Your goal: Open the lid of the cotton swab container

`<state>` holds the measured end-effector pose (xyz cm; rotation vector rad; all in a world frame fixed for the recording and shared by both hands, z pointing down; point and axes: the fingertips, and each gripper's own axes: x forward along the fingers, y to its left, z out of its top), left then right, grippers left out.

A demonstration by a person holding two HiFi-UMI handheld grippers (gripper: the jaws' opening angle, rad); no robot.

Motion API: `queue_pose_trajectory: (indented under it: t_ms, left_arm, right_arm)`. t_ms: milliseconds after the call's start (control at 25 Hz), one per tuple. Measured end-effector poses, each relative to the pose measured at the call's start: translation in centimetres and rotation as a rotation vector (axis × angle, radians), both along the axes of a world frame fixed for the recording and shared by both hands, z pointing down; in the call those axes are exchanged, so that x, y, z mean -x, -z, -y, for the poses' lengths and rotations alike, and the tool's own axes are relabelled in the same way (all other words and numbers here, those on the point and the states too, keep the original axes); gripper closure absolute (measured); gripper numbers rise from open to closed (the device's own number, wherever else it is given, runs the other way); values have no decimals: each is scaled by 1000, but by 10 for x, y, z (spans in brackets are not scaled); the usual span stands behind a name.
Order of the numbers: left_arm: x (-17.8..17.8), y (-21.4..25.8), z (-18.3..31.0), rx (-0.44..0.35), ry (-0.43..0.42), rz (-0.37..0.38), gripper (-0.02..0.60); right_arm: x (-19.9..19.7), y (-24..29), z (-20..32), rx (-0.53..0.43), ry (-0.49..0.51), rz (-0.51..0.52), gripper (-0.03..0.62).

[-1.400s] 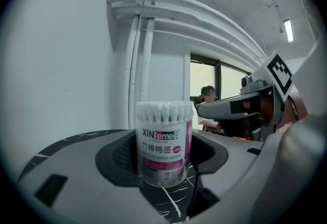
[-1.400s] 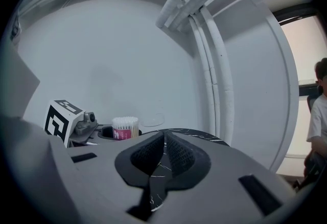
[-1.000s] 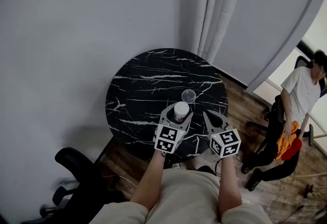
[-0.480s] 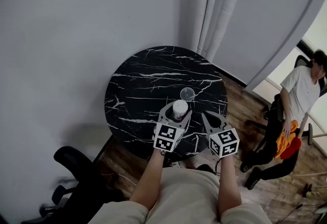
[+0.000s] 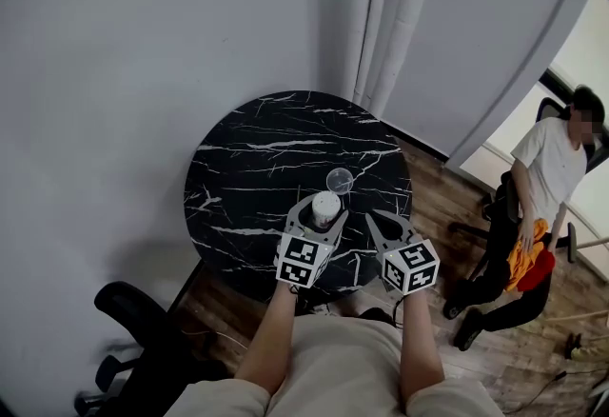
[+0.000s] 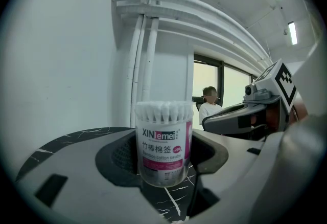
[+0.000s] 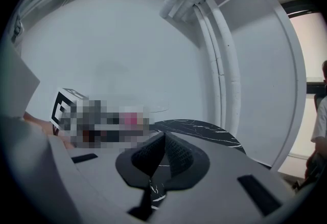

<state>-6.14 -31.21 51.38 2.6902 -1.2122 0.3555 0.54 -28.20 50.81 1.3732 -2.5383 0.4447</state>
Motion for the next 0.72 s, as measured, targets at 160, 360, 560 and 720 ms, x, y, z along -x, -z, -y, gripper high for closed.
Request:
queue_pose_trajectory:
  t_ms: [160,360,560,720]
  left_arm:
    - [-2,0,-1,2,-4,2,318]
    - [-8,1,-4,0,-15,7,318]
    - [-13,0,-9,-6,-30,37,318]
    - [-14,-1,-9,2,-33,20,318]
  right_arm:
    - [-2,1,-1,-3,1,-3,560]
    - [-6,3,-2,-4,1,3,560]
    - [-7,3,-5,-1,10,19,560]
    - [-4,0,-7,5,18,11,560]
